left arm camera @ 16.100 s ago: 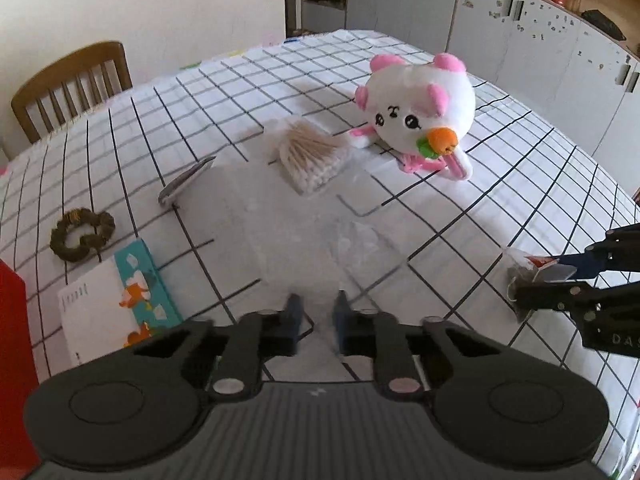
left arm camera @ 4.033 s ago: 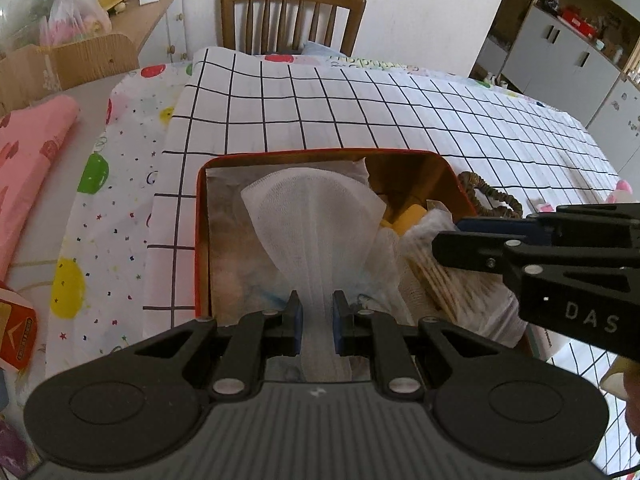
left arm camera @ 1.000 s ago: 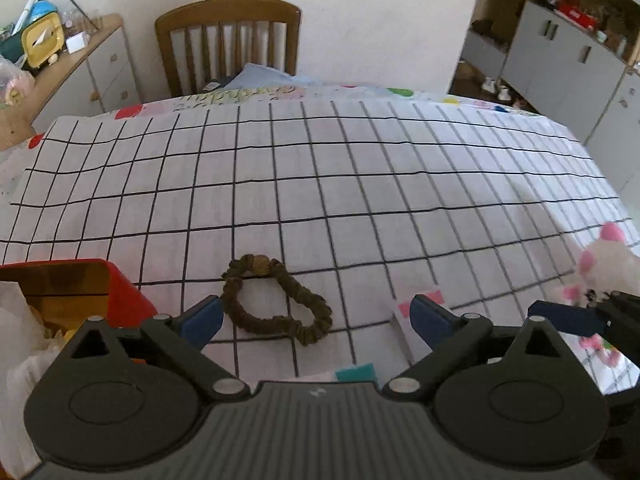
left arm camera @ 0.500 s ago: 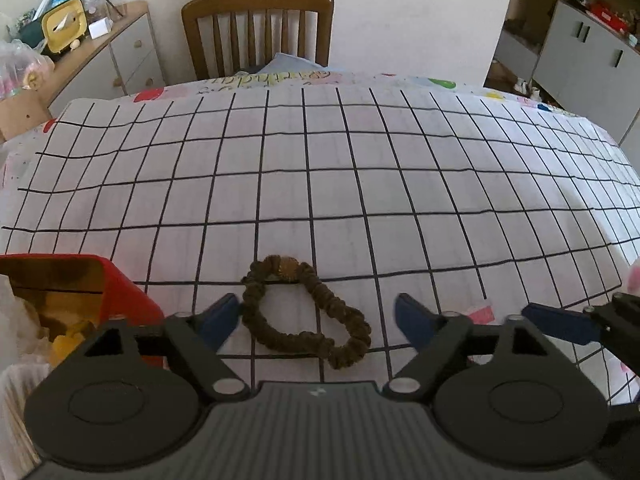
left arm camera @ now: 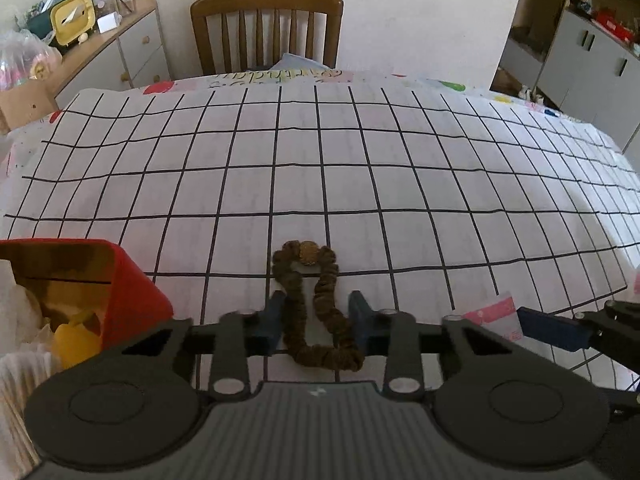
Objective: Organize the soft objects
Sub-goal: 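Grasp the brown bead bracelet with the left gripper while the right gripper grasps the pink packet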
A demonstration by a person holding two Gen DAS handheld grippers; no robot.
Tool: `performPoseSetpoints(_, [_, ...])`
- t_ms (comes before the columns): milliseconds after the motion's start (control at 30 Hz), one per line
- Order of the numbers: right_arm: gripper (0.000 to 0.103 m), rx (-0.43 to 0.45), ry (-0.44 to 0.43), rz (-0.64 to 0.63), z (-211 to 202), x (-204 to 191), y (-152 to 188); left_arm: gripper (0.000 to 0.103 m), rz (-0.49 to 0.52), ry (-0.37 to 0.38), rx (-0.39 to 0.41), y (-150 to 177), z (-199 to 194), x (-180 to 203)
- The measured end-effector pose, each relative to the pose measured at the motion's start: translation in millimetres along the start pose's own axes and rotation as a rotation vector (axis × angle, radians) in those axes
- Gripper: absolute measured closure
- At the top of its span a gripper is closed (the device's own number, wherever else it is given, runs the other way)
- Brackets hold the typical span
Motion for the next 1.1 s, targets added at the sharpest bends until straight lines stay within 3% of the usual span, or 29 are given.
performPoseSetpoints(67, [0.078, 0.004, -0.006, 0.019, -1.4, 3.5, 0.4, 0.081, -0.001, -0.003, 0.007, -0.5, -0.8, -3.1])
performPoseSetpoints(300, [0.092, 0.048, -0.017, 0.042, -14.0, 11.4, -6.3, 0.086, -0.025, 0.010, 0.032, -4.7, -6.0, -8.9])
performPoseSetpoints(367, [0.102, 0.058, -0.020, 0.053, -17.6, 13.6, -7.4, 0.086, -0.031, 0.017, 0.039, -5.8, -9.1, -9.6])
performPoseSetpoints(600, [0.103, 0.077, -0.033, 0.055, -27.8, 14.1, -6.8, 0.090, -0.024, 0.030, 0.058, -8.0, -17.6, -10.2])
performPoseSetpoints(767, [0.101, 0.041, -0.020, 0.046, -22.4, 11.5, -1.7, 0.093, -0.016, 0.043, 0.057, -4.8, -21.6, -7.7])
performPoseSetpoints(833, [0.095, 0.023, -0.026, 0.045, -19.6, 10.0, 1.8, 0.093, -0.011, 0.045, 0.055, -3.3, -21.8, -6.8])
performPoseSetpoints(867, [0.084, 0.014, -0.034, 0.053, -17.9, 9.0, 3.2, 0.093, -0.009, 0.046, 0.053, -1.9, -21.8, -6.9])
performPoseSetpoints(1000, [0.072, -0.004, -0.052, 0.055, -13.8, 1.0, 4.8, 0.093, -0.013, 0.044, 0.051, 1.1, -23.1, -9.2])
performPoseSetpoints(1100, [0.052, -0.001, -0.061, 0.057, -10.9, -5.3, 1.3, 0.093, -0.020, 0.044, 0.047, 1.0, -23.1, -12.9])
Point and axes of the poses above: each gripper's, at about its wrist camera, not at the fingertips, and z roughly the way its jaws point, x to its right, y to its underside, the point moved 10 cm from there along z, roughly the way its jaws point, and after that the axes turned 5 degrees about -z, right-handed, at the moved point
